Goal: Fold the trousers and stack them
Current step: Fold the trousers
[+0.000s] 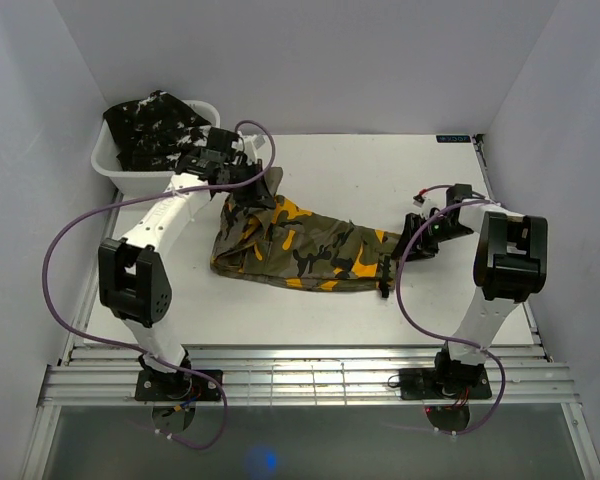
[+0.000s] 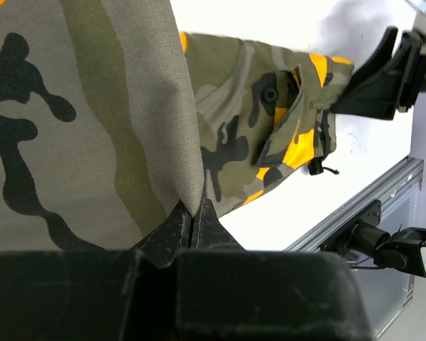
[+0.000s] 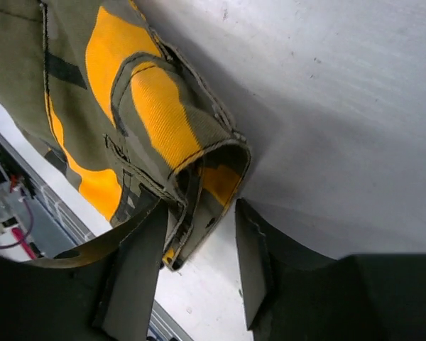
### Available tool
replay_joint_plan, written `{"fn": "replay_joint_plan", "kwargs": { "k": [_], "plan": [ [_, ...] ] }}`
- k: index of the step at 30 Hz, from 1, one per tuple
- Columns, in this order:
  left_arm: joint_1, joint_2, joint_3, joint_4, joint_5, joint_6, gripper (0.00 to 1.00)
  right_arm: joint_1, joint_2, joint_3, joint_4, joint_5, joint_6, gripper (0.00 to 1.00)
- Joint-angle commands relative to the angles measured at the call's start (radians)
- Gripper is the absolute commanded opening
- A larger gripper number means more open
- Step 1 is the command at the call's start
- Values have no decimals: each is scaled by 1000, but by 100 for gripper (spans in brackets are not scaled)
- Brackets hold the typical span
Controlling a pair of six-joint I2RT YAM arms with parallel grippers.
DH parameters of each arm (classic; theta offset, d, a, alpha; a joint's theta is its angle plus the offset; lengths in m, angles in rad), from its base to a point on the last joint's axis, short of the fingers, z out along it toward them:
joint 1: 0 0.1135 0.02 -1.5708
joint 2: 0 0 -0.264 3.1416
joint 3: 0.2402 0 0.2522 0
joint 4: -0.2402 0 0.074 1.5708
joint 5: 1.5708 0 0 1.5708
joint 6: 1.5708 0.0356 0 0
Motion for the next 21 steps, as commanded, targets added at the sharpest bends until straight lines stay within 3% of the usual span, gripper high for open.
{"fn": "replay_joint_plan", "kwargs": {
  "k": [1,5,8,21],
  "plan": [
    [-75,-1,44,91,-26,-81,0,-1,47,-27,78,-37,33,47],
    [-160,27,47,146,-76,-129,0,-1,71,-42,94,-82,34,19],
    [-227,61,61,180,-130,-164,0,-1,78,-56,100,-99,36,8],
    [-451,213,230,242,-245,-276,0,2,47,-90,121,-140,33,8]
  ]
}}
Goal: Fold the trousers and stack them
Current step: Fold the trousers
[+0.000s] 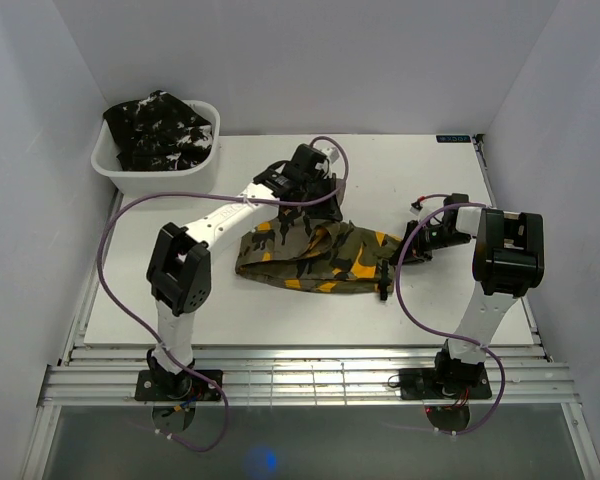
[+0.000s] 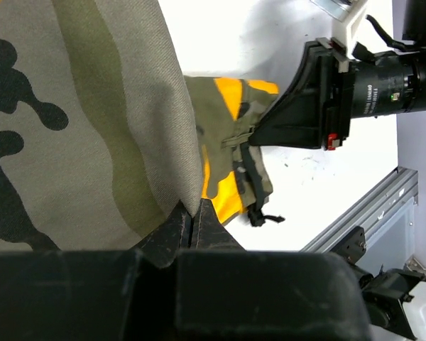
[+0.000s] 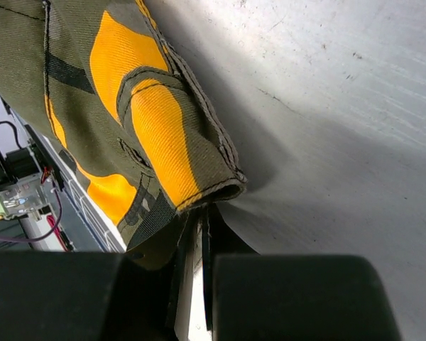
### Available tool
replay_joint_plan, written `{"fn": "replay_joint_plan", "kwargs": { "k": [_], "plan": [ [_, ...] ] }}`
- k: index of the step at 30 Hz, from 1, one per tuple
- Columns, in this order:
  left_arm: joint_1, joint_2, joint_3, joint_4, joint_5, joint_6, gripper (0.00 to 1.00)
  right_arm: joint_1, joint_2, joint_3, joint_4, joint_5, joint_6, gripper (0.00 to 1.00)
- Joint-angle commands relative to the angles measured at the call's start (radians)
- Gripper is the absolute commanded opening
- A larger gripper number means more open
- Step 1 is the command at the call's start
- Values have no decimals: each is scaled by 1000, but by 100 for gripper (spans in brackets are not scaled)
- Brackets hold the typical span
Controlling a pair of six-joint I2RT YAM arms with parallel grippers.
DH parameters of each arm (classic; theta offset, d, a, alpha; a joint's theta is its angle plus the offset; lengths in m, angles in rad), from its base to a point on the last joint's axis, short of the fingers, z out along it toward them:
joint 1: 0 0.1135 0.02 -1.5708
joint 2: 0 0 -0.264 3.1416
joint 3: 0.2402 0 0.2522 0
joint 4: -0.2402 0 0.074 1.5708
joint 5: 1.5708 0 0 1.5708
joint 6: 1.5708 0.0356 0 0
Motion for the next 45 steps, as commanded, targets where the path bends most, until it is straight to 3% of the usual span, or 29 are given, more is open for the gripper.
{"fn": "replay_joint_plan", "kwargs": {
  "k": [1,14,20,33,43,45],
  "plan": [
    [-82,3,85,71,-41,-49,0,7,-9,-24,18,-16,-3,8],
    [-247,156,174,83,-153,-147,0,7,-29,-51,30,-55,-2,8],
    [-257,239,239,55,-159,-193,0,7,-37,-67,39,-75,6,8],
    [-289,309,225,55,-139,-218,1,7,-26,-62,41,-71,3,8],
    [-310,318,223,75,-105,-234,9,7,-27,-59,41,-68,7,8],
    [-310,322,214,71,-108,-239,26,7,-27,-57,41,-68,9,8]
  ]
}}
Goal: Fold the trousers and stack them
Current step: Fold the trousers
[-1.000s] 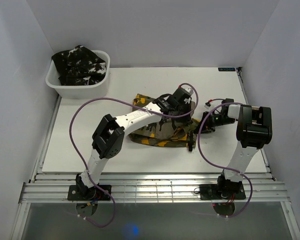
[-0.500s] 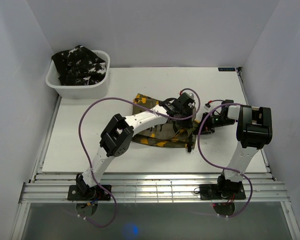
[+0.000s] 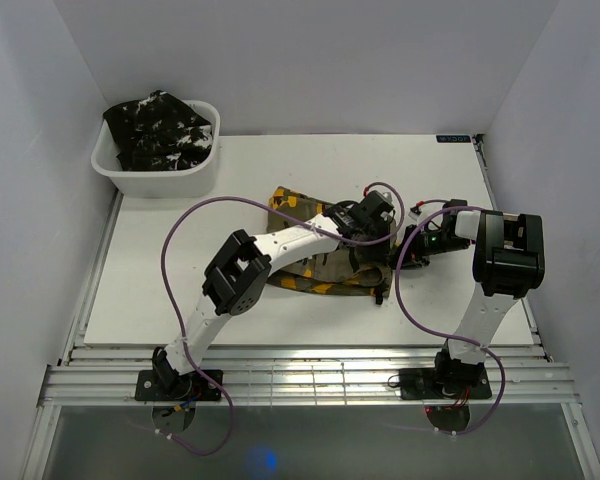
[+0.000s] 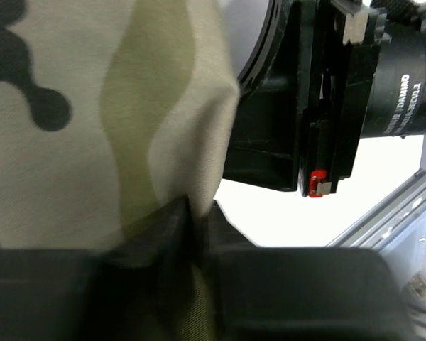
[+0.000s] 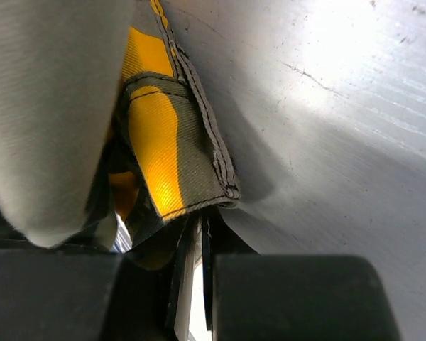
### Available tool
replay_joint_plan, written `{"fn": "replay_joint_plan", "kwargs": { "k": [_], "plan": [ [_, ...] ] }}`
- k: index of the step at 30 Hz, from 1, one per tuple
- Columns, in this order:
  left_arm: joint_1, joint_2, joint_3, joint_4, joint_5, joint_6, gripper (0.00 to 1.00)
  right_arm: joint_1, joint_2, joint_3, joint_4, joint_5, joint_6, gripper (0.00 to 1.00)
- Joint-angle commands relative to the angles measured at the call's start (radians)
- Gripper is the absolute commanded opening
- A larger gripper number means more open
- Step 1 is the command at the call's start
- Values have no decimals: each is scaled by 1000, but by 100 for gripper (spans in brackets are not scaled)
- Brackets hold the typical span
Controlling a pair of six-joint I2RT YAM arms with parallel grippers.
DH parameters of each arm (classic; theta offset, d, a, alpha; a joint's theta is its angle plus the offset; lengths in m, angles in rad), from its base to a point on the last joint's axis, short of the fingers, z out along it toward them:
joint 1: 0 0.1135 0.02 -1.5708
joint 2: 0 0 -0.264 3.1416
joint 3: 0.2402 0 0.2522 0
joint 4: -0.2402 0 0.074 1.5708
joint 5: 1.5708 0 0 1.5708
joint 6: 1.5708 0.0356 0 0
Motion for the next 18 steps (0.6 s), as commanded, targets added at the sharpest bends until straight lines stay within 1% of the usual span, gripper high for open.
{"fn": "replay_joint_plan", "kwargs": {
  "k": [1,2,5,6,8,9,10,12,13,14,15,16,17,18],
  "plan": [
    [-29,-2,9,27,40,-22,34,7,-20,1,5,-6,2,8],
    [-27,-2,9,23,35,-20,42,7,-20,3,2,-4,-1,8],
    [-16,-28,13,29,41,24,49,5,-33,9,-13,9,-11,8],
    [-13,-42,12,31,52,65,54,5,-37,18,-18,23,-20,8],
    [-1,-100,-11,57,84,116,61,4,-43,34,-47,37,-33,8],
    [8,-128,-51,62,103,153,68,1,-46,61,-64,60,-53,8],
    [16,-184,-73,65,145,168,69,-10,-51,78,-84,74,-67,8],
    [60,-244,-141,74,208,194,69,-28,-60,142,-157,121,-99,10],
    [78,-278,-169,79,269,219,70,-41,-72,168,-185,134,-142,13],
    [130,-345,-198,100,314,231,71,-65,-75,200,-220,144,-174,18],
    [166,-381,-261,118,377,251,71,-77,-80,234,-287,167,-204,22],
    [198,-416,-289,131,433,271,72,-91,-92,304,-317,170,-228,26],
    [265,-482,-316,166,542,304,78,-108,-98,340,-343,167,-271,39],
    [305,-513,-346,187,607,322,80,-111,-111,372,-383,157,-279,45]
  ]
}}
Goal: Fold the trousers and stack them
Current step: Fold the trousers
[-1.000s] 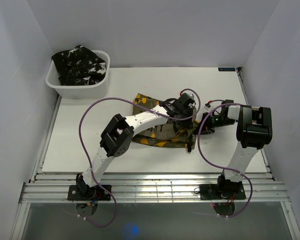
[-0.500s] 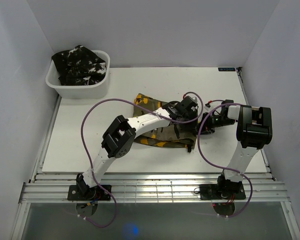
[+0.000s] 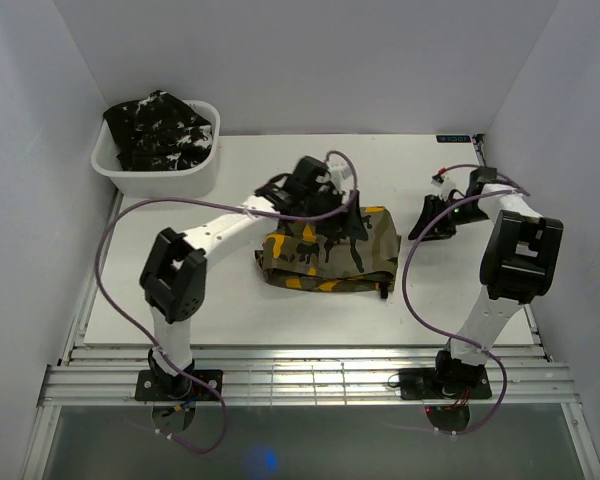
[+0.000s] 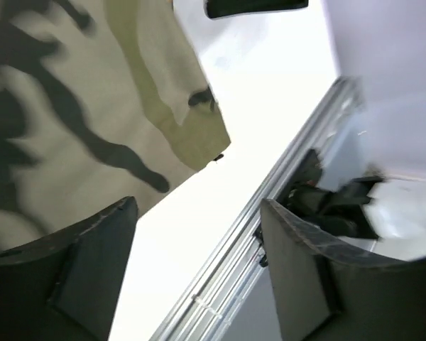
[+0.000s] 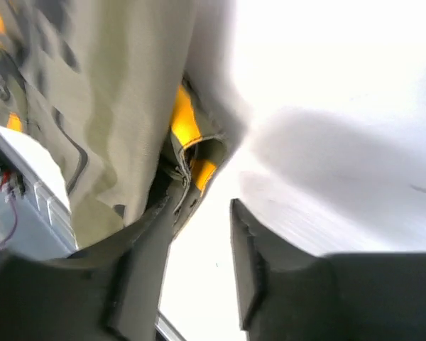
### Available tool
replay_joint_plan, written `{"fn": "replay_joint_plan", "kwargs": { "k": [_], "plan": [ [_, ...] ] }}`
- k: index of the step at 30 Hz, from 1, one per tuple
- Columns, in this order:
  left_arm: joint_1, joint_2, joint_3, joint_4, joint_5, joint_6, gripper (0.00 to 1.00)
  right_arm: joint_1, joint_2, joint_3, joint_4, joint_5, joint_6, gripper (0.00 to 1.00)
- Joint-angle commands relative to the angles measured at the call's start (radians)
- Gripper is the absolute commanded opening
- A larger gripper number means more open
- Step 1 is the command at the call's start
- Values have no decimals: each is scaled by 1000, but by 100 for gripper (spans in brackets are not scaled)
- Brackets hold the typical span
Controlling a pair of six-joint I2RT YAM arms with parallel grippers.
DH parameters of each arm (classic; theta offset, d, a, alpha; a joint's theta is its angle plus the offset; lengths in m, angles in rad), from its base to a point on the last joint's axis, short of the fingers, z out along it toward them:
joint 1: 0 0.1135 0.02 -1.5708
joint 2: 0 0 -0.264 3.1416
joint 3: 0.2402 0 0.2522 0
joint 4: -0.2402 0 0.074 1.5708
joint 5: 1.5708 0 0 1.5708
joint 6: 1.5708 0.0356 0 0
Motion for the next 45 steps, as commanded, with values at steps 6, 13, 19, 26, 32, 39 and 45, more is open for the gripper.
{"fn": "replay_joint_plan", "kwargs": {
  "k": [6,13,19,26,32,39,45],
  "plan": [
    [399,-309,-198,161,625,132,74,62,-141,297,-189,-133,-74,61],
    [532,-324,-461,343,762,20,61,298,-97,147,-121,-293,-5,64],
    [542,-225,-700,433,728,-32,54,289,-20,-112,-1,-232,4,64],
    [590,-116,-849,405,563,-6,43,263,92,-215,54,-120,18,62],
    [592,-123,-797,324,583,92,45,264,49,-166,-14,-101,-60,61],
    [587,-425,-702,325,777,229,54,280,-107,85,-194,-176,-215,59],
    [592,-363,-512,492,618,65,63,422,-202,103,70,-218,-41,61]
  ]
}}
